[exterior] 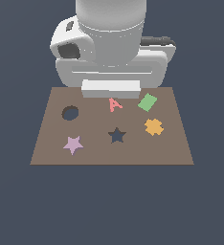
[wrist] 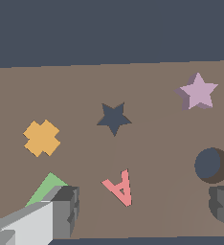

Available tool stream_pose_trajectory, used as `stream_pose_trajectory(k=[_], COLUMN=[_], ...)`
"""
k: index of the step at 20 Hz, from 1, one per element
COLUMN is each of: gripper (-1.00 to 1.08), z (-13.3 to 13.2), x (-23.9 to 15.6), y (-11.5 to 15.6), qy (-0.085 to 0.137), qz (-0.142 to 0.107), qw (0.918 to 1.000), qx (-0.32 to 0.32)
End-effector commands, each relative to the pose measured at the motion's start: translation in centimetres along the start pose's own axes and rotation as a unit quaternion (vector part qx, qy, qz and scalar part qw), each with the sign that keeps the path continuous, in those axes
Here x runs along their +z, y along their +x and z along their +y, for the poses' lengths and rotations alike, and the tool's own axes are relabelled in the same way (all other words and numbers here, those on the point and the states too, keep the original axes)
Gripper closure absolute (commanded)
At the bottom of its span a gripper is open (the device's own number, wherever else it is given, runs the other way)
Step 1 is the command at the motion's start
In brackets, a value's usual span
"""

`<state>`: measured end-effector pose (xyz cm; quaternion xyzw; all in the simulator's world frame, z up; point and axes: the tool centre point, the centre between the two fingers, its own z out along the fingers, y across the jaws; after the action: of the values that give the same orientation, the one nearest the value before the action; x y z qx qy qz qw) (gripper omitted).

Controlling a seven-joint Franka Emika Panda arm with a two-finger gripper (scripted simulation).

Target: Insert a designated object into the corresponding slot on a board.

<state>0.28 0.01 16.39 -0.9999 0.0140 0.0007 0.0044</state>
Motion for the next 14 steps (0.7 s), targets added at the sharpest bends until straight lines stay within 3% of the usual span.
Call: stream_pose_trajectory(k=[1,14], gripper=[-0.92,-0.92], z=[0.0,1.3], x=[0.0,1.9], y=[0.0,2.2], qy=[0.000,-0.001], qz=[0.000,0.001], qw=[1.0000,0.9975], qx=[0.000,0.071])
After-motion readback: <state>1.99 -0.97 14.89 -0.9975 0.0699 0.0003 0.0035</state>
